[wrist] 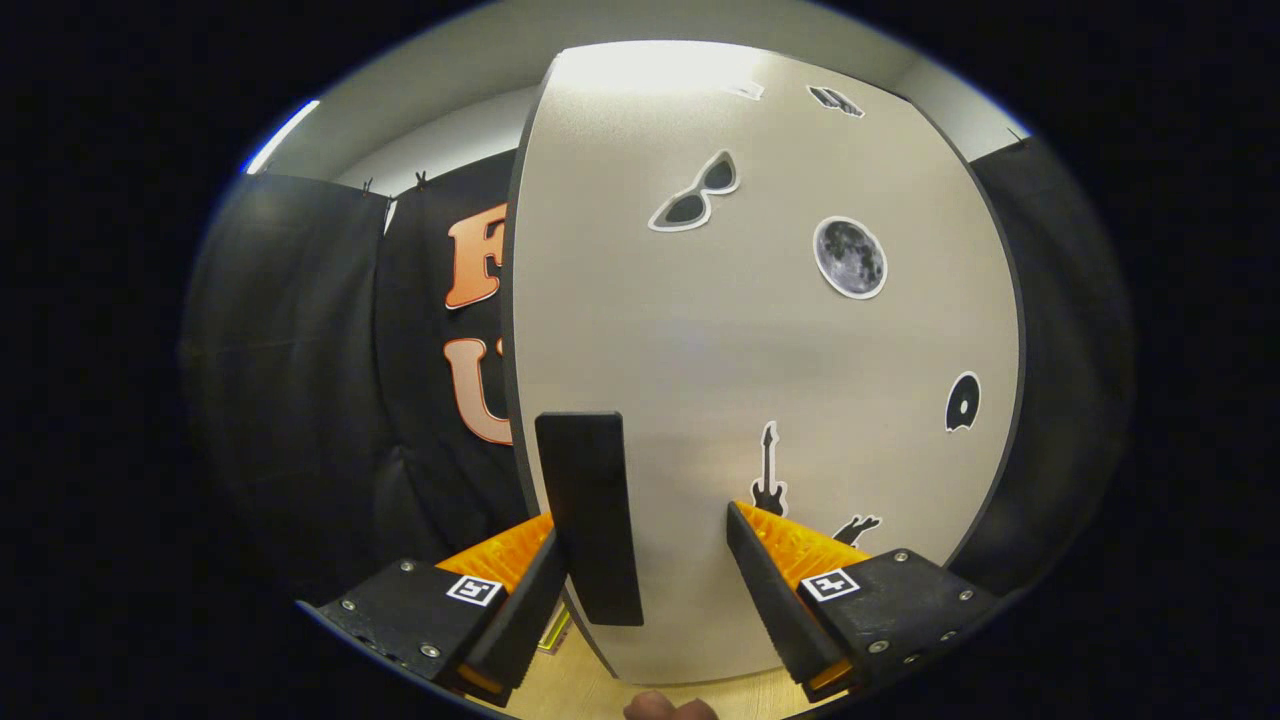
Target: Open the shoe cabinet door, grab the shoes and put them into the shoe cabinet, then close the shoe cabinet door.
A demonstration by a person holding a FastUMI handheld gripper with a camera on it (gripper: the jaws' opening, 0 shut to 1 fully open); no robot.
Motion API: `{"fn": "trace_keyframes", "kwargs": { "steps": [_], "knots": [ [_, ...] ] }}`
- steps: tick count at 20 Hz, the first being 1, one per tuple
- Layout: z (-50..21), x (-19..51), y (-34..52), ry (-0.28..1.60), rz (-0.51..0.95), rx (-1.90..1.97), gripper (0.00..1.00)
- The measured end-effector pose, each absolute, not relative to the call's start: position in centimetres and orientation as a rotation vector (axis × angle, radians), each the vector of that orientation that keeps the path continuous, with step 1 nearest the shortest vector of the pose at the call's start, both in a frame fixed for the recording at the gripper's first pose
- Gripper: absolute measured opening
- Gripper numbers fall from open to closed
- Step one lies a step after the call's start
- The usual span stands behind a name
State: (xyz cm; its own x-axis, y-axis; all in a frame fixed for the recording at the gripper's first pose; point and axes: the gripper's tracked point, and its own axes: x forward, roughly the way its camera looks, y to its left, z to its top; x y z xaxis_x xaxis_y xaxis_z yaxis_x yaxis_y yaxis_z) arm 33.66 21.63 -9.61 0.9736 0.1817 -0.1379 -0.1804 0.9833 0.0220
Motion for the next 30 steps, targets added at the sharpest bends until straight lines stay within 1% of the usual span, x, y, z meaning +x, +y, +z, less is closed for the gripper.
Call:
{"fn": "trace_keyframes", "kwargs": {
  "steps": [6,10,14,16,25,30],
  "knots": [
    [-9.8,34.2,21.7,0.14,0.131,0.015,0.93],
    [-9.7,34.0,21.8,0.148,0.139,0.02,0.93],
    [-9.5,32.5,22.1,0.162,0.182,0.07,0.93],
    [-9.1,31.0,21.7,0.158,0.182,0.065,0.93],
    [-8.8,20.9,18.4,0.182,0.083,0.029,0.93],
    [-8.3,15.3,15.8,0.192,0.051,-0.003,0.93]
  ]
}}
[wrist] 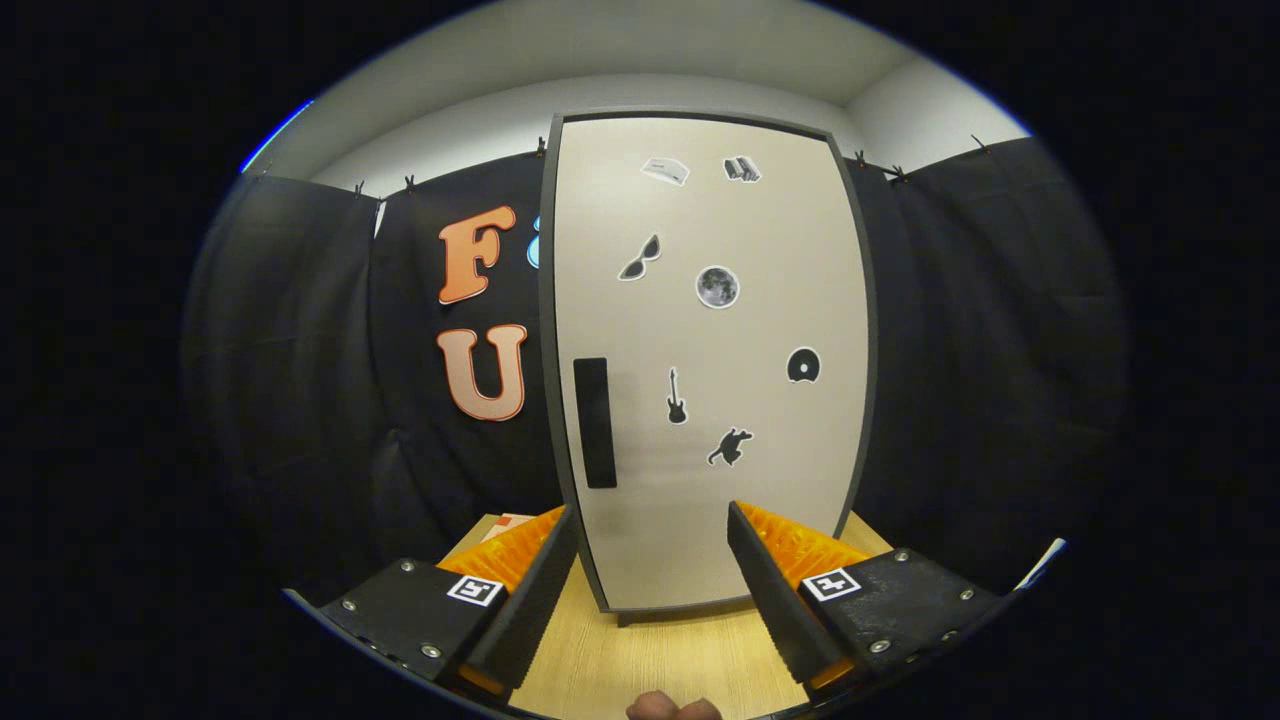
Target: Open the shoe cabinet door, grab the shoes and put them into the shoe cabinet, then close the shoe cabinet door.
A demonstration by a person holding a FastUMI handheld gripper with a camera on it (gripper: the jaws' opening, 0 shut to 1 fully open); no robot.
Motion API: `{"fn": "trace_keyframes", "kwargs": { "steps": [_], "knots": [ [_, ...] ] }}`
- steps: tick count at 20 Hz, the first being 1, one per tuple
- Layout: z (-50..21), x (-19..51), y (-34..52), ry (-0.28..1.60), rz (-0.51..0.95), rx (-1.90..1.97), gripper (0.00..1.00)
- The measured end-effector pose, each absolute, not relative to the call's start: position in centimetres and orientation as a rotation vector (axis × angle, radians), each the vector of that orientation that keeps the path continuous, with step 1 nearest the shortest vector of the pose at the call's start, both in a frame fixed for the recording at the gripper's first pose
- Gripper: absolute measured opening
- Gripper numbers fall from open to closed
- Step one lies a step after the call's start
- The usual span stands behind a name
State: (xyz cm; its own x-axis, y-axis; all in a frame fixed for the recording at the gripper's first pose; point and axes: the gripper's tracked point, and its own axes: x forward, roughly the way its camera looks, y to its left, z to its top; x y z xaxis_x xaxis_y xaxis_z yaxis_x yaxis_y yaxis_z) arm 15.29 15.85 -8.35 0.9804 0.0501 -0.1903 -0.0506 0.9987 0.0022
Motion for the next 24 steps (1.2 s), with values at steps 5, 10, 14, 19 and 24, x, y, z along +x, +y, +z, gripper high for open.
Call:
{"fn": "trace_keyframes", "kwargs": {
  "steps": [5,10,14,19,24],
  "knots": [
    [-6.4,10.4,12.2,0.165,0.03,0.011,0.93],
    [-4.0,4.4,6.7,0.126,0.013,0.023,0.93],
    [-3.2,-0.1,1.9,0.116,-0.004,0.038,0.93],
    [-3.2,-4.3,-2.6,0.102,-0.004,0.028,0.93],
    [-3.1,-6.2,-3.8,0.087,0.033,0.046,0.93]
  ]
}}
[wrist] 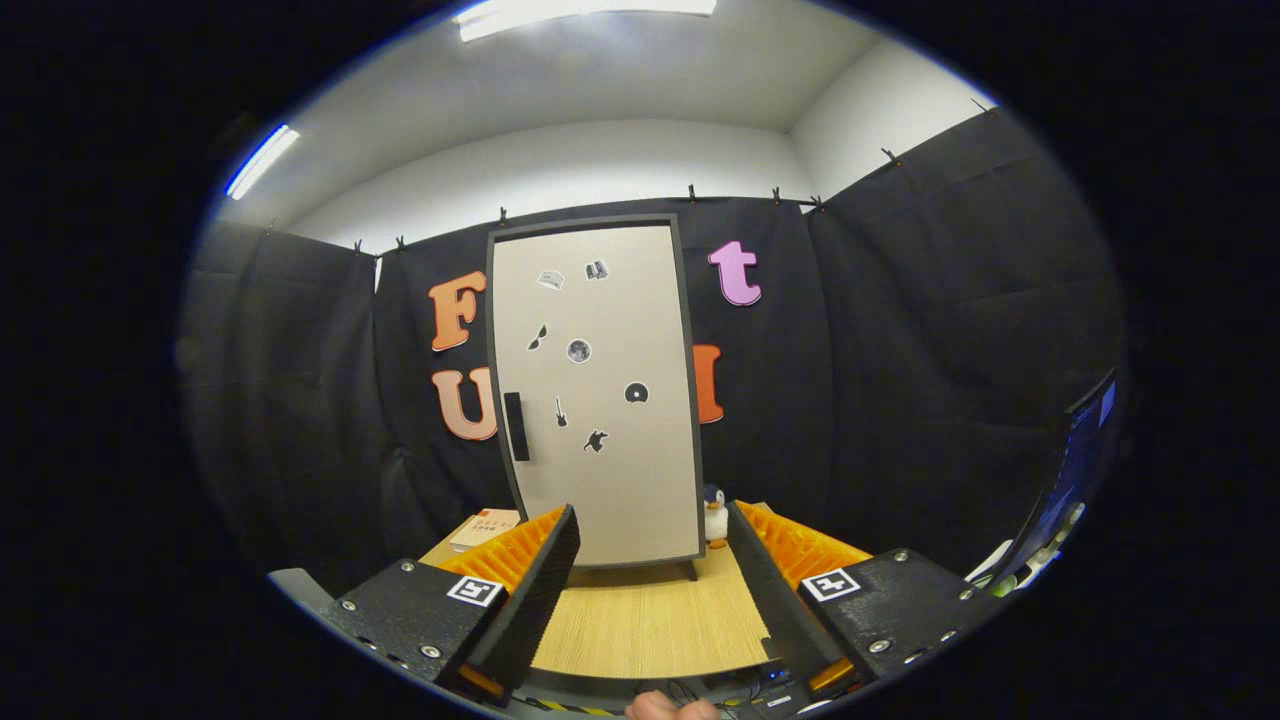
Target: Open the shoe cabinet door, grab the shoes and put them into the shoe cabinet, then close the shoe cabinet door.
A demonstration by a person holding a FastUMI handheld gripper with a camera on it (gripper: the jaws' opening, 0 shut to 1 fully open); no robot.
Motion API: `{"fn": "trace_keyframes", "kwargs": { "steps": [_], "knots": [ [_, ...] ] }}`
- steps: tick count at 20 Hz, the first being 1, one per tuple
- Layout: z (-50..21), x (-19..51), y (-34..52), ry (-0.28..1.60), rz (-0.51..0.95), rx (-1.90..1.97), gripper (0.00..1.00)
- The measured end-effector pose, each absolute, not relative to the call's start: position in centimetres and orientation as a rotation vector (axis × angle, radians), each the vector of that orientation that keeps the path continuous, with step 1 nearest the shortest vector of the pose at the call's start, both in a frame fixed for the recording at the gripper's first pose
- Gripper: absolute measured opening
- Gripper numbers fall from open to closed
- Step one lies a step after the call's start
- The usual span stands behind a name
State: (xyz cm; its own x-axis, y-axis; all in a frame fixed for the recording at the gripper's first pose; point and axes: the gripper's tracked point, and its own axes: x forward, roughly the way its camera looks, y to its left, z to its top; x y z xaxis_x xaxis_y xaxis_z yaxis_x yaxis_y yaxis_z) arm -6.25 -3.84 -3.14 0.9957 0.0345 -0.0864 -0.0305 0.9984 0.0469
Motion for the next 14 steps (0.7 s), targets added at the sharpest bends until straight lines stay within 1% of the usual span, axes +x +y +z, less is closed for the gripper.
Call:
{"fn": "trace_keyframes", "kwargs": {
  "steps": [9,14],
  "knots": [
    [-3.2,-6.6,-2.1,0.07,0.059,-0.061,0.93],
    [-2.9,-6.2,-1.3,0.062,0.07,-0.048,0.93]
  ]
}}
